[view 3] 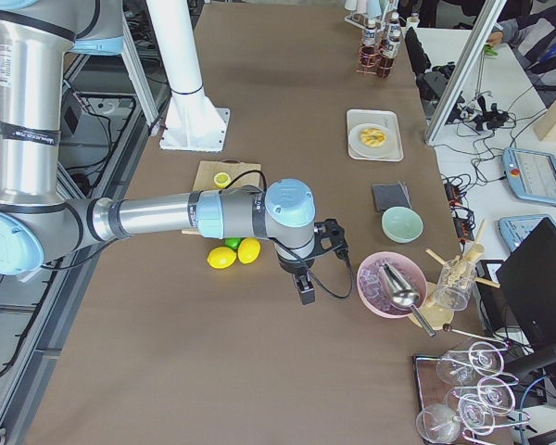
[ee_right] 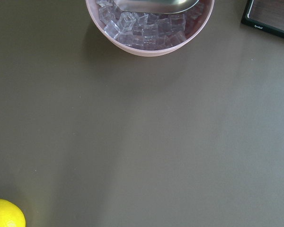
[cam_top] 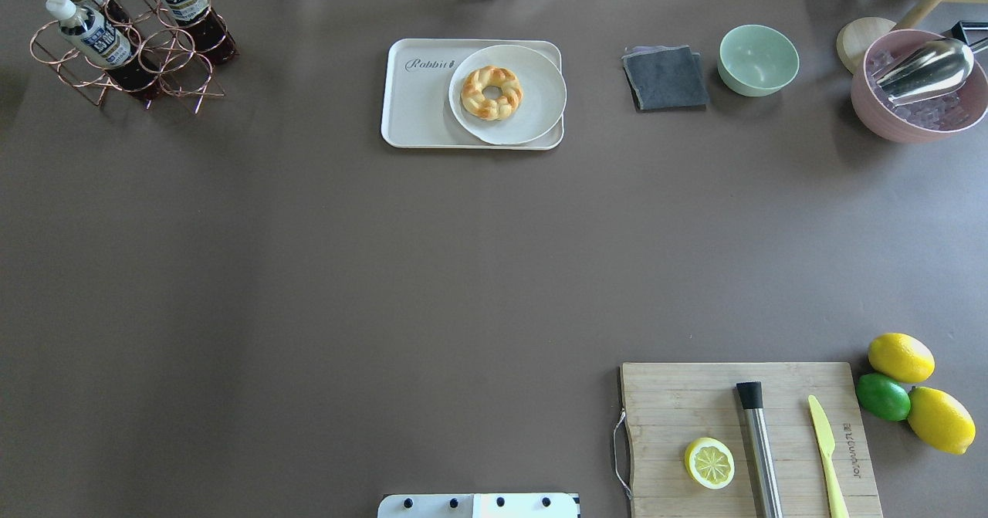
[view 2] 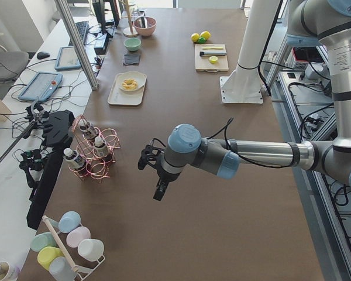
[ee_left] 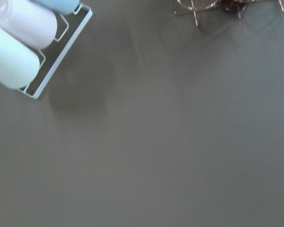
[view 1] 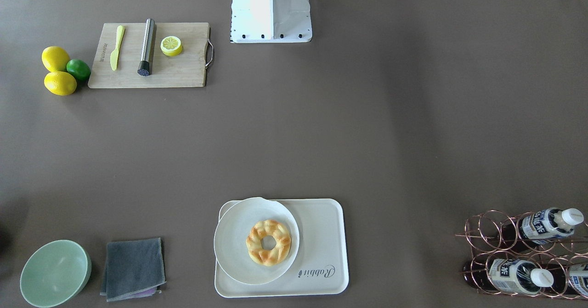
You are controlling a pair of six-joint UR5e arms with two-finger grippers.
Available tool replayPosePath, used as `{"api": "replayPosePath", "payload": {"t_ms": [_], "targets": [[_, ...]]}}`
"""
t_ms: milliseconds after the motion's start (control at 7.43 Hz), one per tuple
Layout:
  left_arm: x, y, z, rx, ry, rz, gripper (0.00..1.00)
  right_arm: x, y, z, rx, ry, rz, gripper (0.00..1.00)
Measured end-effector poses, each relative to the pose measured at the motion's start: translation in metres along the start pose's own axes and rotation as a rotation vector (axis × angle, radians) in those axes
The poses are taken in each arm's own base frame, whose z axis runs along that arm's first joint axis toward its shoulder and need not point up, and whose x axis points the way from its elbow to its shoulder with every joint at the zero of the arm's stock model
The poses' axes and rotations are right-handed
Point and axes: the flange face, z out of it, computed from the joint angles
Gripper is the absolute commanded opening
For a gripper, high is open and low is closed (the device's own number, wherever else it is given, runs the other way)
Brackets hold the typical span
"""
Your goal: Place tea on tray
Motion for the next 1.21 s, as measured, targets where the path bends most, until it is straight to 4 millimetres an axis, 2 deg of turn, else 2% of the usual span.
{"api": "replayPosePath", "payload": {"t_ms": [135,404,538,673,942,1212], "targets": [[0.008,-0.038,0.005,0.021,0.006,0.018,0.96,-0.001,-0.001,0.001,-0.002,-0.001,-0.002,0.99],[0.031,-0.127,0.014,0.090,0.025,0.051,0.94,-0.002,-0.002,0.001,0.001,0.000,-0.008,1.00],[0.047,-0.161,0.023,0.133,0.032,0.066,0.93,-0.002,-0.002,0.002,0.002,0.000,-0.011,1.00],[0.070,-0.189,0.042,0.191,0.025,0.078,0.92,-0.003,-0.003,0.003,0.000,0.000,-0.016,1.00],[0.115,-0.219,0.082,0.252,0.041,0.053,0.92,-0.005,-0.004,0.004,-0.002,-0.001,-0.022,1.00],[0.145,-0.238,0.096,0.279,0.052,0.021,0.90,-0.006,-0.005,0.004,-0.002,0.000,-0.026,1.00]]}}
